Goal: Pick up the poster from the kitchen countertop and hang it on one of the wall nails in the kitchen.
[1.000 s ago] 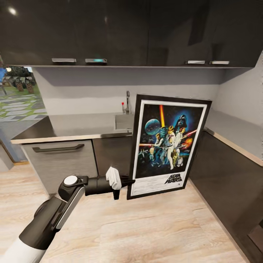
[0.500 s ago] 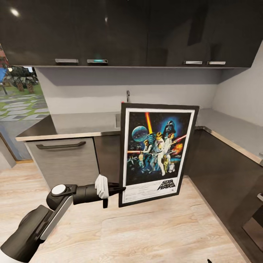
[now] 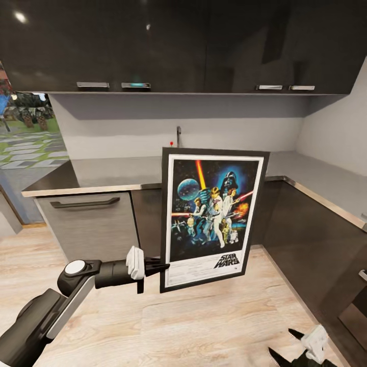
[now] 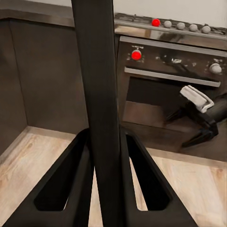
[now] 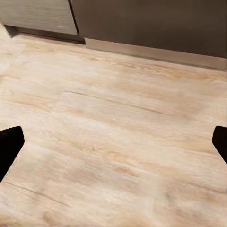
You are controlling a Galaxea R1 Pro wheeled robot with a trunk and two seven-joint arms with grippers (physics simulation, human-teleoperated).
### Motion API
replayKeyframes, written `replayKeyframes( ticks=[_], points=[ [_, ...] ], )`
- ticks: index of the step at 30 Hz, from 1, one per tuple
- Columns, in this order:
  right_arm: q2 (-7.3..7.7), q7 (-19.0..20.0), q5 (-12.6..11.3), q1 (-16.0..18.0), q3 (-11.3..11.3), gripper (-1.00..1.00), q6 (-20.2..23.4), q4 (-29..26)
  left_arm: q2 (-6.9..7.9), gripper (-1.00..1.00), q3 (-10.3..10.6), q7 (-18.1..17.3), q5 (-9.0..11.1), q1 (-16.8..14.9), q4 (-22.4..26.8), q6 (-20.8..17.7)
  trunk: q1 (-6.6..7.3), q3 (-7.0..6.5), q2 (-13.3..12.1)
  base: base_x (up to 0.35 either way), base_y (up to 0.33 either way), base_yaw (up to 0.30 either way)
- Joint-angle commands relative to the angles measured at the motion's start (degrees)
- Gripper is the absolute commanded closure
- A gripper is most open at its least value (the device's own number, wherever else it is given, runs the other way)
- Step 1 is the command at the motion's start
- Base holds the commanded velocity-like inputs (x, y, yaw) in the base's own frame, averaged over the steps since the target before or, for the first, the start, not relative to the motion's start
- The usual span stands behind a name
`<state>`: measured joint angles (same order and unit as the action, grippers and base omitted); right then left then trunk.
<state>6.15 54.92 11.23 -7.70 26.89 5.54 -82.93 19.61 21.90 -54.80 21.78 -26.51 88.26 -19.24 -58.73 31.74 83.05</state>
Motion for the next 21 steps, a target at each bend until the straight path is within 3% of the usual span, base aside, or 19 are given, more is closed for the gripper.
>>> replayKeyframes(
  ticks=[1, 4, 5, 8, 12, 18, 21],
  points=[
    [1.18, 4.06, 0.08, 0.94, 0.72, -1.0, 3.43, -1.38, 0.06, 1.0, 0.09, 0.07, 0.52, -0.05, -0.01, -0.49, 0.0, 0.05, 0.03, 0.0, 0.0, 0.0],
    [3.87, 8.96, -0.01, 3.29, 1.28, -1.0, 8.1, -2.35, 0.07, 1.0, 0.08, -0.02, 0.53, -0.04, -0.05, -0.55, 0.0, 0.05, 0.03, 0.0, 0.0, 0.0],
    [6.3, 13.35, -0.08, 6.16, 1.56, -1.0, 12.61, -2.77, 0.07, 1.0, 0.07, -1.03, 0.54, -0.03, -0.08, -0.62, 0.0, 0.05, 0.03, 0.0, 0.0, 0.0],
    [8.11, 18.53, -0.06, 10.41, 1.73, -1.0, 17.07, -3.03, 0.08, 1.0, 0.07, -4.95, 0.49, -0.03, -0.2, -0.8, 0.0, 0.05, 0.03, 0.0, 0.0, 0.0],
    [9.29, 23.92, 0.14, 15.61, 1.8, -1.0, 20.82, -3.09, 0.08, 1.0, -0.02, -10.11, 0.41, -0.03, -0.4, -0.92, 0.0, 0.05, 0.03, 0.0, 0.0, 0.0],
    [13.29, 32.09, 0.02, 21.53, 1.59, -1.0, 25.52, -2.77, 0.14, 1.0, -0.04, -12.74, 0.39, -0.03, -0.48, -1.0, 0.0, 0.05, 0.03, 0.0, 0.0, 0.0],
    [14.4, 33.74, -0.09, 23.52, 1.43, -1.0, 26.07, -2.49, 0.14, 1.0, -0.04, -13.03, 0.43, -0.03, -0.47, -1.04, 0.0, 0.05, 0.03, 0.0, 0.0, 0.0]
  ],
)
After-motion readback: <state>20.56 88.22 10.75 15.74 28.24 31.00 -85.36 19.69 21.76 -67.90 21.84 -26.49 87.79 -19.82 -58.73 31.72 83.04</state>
